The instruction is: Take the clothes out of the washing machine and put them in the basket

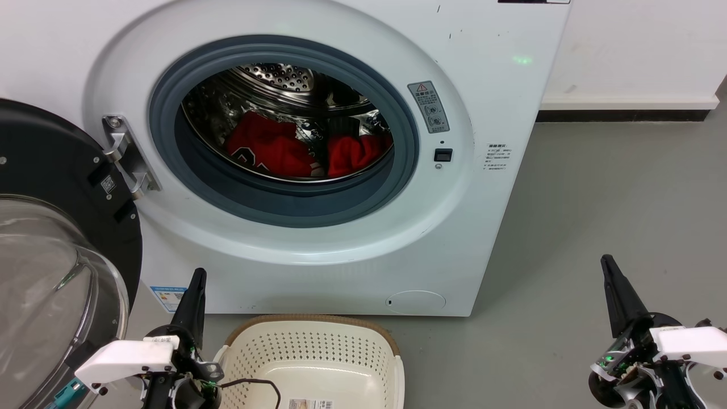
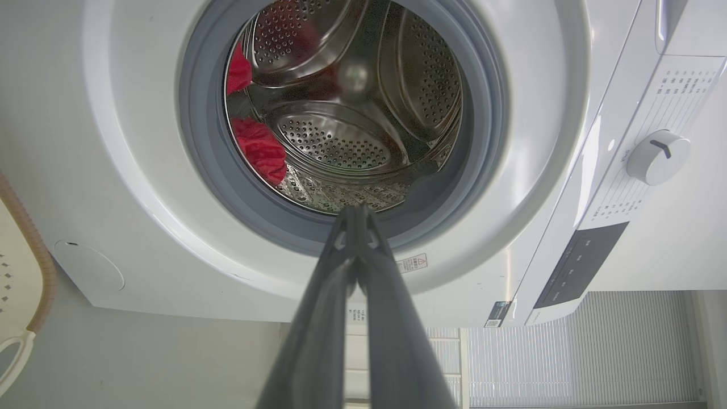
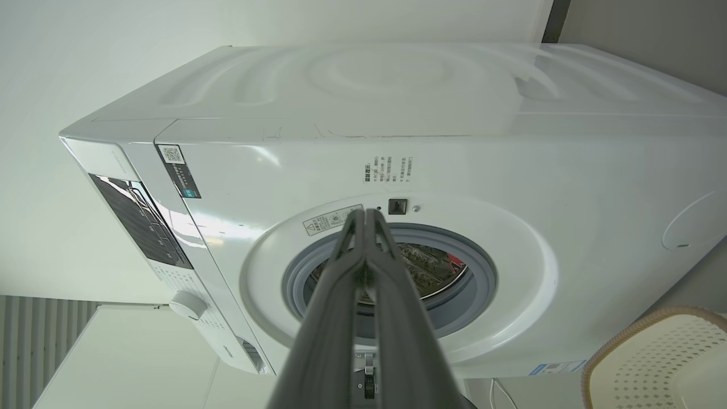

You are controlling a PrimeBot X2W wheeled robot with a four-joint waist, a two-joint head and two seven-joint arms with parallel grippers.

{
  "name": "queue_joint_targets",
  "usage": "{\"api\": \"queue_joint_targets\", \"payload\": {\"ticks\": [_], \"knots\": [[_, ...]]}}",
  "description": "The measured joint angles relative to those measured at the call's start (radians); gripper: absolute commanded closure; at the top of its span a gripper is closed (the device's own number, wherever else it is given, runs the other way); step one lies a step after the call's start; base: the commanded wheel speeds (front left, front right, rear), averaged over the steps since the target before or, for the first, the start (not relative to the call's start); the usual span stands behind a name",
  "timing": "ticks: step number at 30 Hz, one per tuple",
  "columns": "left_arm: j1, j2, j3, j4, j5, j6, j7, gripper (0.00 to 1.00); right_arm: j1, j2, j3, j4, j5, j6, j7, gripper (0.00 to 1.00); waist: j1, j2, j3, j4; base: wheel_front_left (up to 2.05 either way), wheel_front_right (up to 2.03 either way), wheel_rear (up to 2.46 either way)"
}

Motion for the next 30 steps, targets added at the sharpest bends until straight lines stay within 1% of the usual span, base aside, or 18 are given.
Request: {"api": "queue_joint_targets", "payload": {"ticks": [3, 4, 10, 16, 22, 26, 30], "knots": [[0.0, 0.0, 0.0, 0.0, 0.0, 0.0, 0.0, 1.0, 0.0, 0.0, 0.0, 0.0, 0.0, 0.0, 0.0, 1.0, 0.0, 0.0, 0.0, 0.0, 0.0, 0.0, 0.0], [0.0, 0.0, 0.0, 0.0, 0.0, 0.0, 0.0, 0.0, 0.0, 0.0, 0.0, 0.0, 0.0, 0.0, 0.0, 0.0, 0.0, 0.0, 0.0, 0.0, 0.0, 0.0, 0.0], [0.043, -0.003, -0.006, 0.042, 0.001, 0.0, -0.004, 0.0, 0.043, 0.001, 0.002, 0.037, 0.0, 0.0, -0.005, 0.0, 0.0, 0.0, 0.0, 0.0, 0.0, 0.0, 0.0], [0.053, -0.004, -0.007, 0.03, 0.023, 0.0, -0.036, 0.0, 0.054, 0.002, 0.006, 0.025, -0.019, 0.0, -0.034, 0.0, 0.0, 0.0, -0.006, -0.002, 0.0, 0.0, 0.0], [0.064, -0.004, 0.015, 0.022, 0.088, 0.0, -0.064, 0.0, 0.071, 0.003, -0.006, 0.022, -0.061, 0.0, -0.063, 0.0, 0.0, 0.0, -0.011, -0.003, 0.0, 0.0, 0.0], [0.068, -0.004, 0.031, 0.017, 0.139, 0.007, -0.082, 0.0, 0.074, 0.004, -0.022, 0.022, -0.137, 0.0, -0.08, 0.0, 0.0, 0.0, -0.014, -0.004, 0.0, 0.0, 0.0], [0.077, -0.003, 0.049, -0.002, 0.2, 0.019, -0.1, 0.0, 0.081, 0.004, -0.043, 0.015, -0.244, 0.0, -0.098, 0.0, 0.0, 0.0, -0.017, -0.005, 0.0, 0.0, 0.0]]}}
